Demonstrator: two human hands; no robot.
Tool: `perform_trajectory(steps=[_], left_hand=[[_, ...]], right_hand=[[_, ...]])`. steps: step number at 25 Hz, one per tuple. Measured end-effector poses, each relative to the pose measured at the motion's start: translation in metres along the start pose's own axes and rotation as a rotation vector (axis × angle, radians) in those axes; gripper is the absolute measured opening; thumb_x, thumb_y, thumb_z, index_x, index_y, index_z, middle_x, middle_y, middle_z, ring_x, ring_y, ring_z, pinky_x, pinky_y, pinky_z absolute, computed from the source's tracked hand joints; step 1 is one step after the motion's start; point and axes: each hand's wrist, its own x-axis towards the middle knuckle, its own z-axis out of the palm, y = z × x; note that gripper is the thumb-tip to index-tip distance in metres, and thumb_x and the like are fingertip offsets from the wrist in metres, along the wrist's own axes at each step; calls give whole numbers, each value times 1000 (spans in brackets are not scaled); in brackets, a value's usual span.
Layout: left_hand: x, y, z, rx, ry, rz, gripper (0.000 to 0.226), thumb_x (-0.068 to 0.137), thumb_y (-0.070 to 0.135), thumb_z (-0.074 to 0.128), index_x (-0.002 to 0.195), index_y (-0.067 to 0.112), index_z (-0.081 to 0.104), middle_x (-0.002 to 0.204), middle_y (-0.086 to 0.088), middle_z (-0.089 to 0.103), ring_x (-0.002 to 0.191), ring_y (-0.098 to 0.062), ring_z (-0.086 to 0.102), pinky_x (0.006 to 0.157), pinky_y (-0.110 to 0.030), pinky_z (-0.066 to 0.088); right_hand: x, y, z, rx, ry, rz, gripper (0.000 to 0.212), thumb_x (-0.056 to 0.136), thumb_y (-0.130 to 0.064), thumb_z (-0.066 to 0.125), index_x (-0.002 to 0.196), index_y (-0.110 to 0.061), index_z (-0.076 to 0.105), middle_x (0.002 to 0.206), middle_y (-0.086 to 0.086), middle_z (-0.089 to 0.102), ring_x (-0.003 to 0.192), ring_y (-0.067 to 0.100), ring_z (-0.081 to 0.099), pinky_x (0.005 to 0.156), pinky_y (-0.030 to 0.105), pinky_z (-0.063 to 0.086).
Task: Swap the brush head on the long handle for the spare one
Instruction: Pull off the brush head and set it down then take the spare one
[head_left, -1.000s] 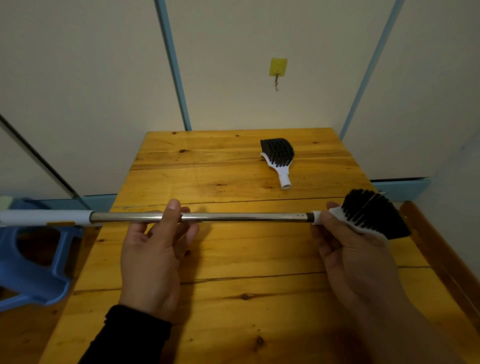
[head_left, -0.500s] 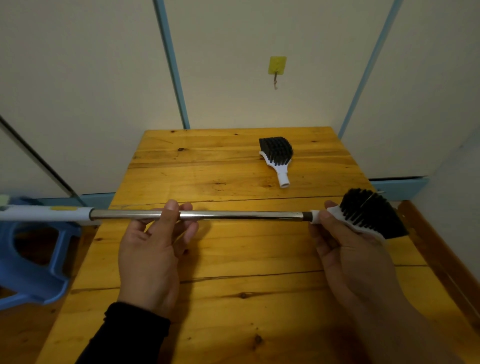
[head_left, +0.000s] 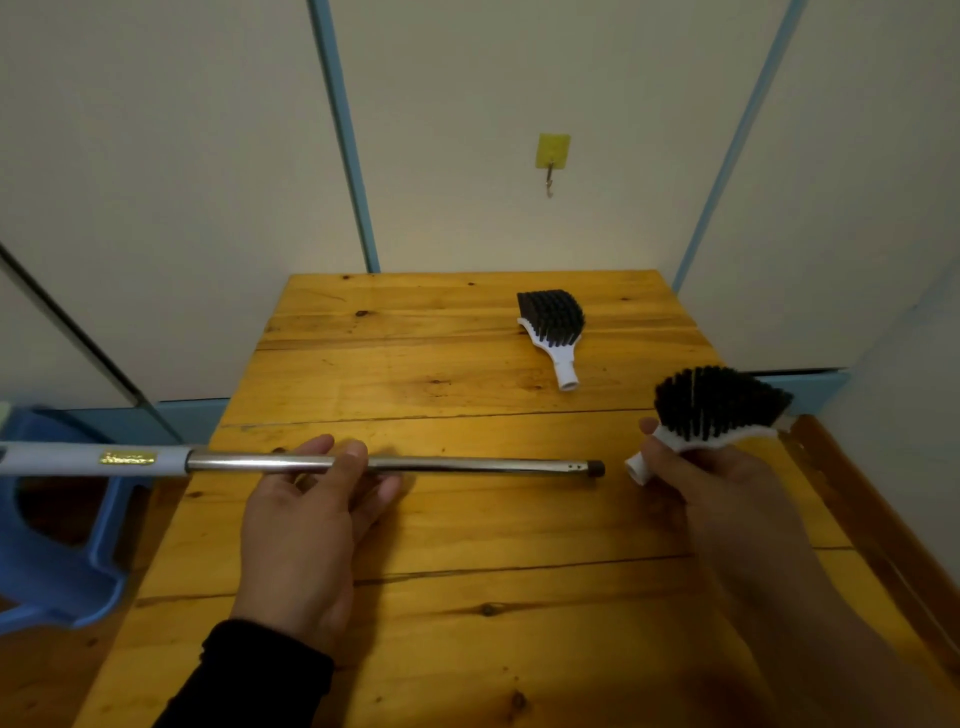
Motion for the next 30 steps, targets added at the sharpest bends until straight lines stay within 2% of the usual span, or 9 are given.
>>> perform_trajectory(steps=[3, 6, 9, 12, 16, 20, 23, 27, 30], left_hand=[[-2, 1, 4, -22, -3, -19, 44, 99, 0, 69, 139, 4, 52, 116, -18, 70, 92, -27, 81, 72, -32, 68], [-2, 1, 6, -63, -8, -42, 43, 99, -3, 66, 138, 2, 49, 115, -19, 71, 92, -28, 83, 75, -35, 68], [-3, 0, 7, -46, -22, -52, 32, 99, -5, 65, 126, 8, 52, 112, -19, 73, 98, -32, 81, 77, -37, 67], [-3, -2, 8, -25, -15, -54, 28, 99, -5, 66, 117, 13, 54, 114, -20, 73, 100, -32, 81, 77, -36, 65], [-1, 0, 6, -45, -19, -75, 28, 99, -5, 66, 118, 11, 53, 118, -25, 74, 100, -33, 81, 80, -38, 64], [-2, 1, 6, -39, -27, -86, 32, 99, -4, 66, 126, 8, 53, 119, -26, 74, 100, -33, 82, 83, -40, 63], [-3, 2, 5, -43, -29, -76, 36, 99, -4, 67, 130, 7, 53, 118, -24, 74, 98, -31, 82, 82, -40, 63], [-2, 7, 2, -34, -16, -47, 36, 97, -3, 69, 126, 10, 53, 112, -24, 75, 97, -31, 82, 75, -36, 66], [-2, 10, 2, -13, 12, -17, 33, 96, -4, 70, 120, 13, 54, 108, -24, 75, 90, -29, 82, 71, -31, 67]], right_hand=[[25, -13, -9, -200, 47, -49, 13, 88, -28, 76, 98, -20, 74, 96, -1, 75, 90, 16, 67, 70, 29, 47], [67, -14, -10, -293, 31, -36, 36, 85, -28, 80, 118, -22, 66, 112, 2, 76, 95, 21, 70, 88, 46, 56], [107, -19, -5, -397, 20, -51, 57, 86, -25, 79, 138, -12, 57, 120, 6, 73, 97, 25, 70, 89, 48, 57], [134, -27, -1, -467, -5, -75, 40, 86, -21, 78, 122, -10, 66, 113, 12, 73, 96, 30, 70, 88, 51, 58], [142, -35, 3, -570, 1, -161, 13, 90, -17, 74, 101, -9, 74, 101, 15, 73, 82, 24, 65, 77, 37, 52], [137, -31, 4, -599, 118, -193, 41, 93, -22, 72, 125, 4, 67, 120, 25, 70, 100, 37, 65, 86, 43, 52], [125, -27, 6, -717, 198, -282, 46, 97, -25, 66, 118, 16, 62, 118, 33, 67, 108, 46, 61, 90, 47, 45], [95, -35, 20, -759, 322, -514, 39, 93, -34, 66, 124, -11, 66, 111, 8, 71, 101, 26, 64, 83, 36, 46], [88, -43, 47, -787, 34, -395, 42, 91, -45, 67, 121, -15, 69, 104, 4, 73, 89, 18, 66, 79, 35, 54]])
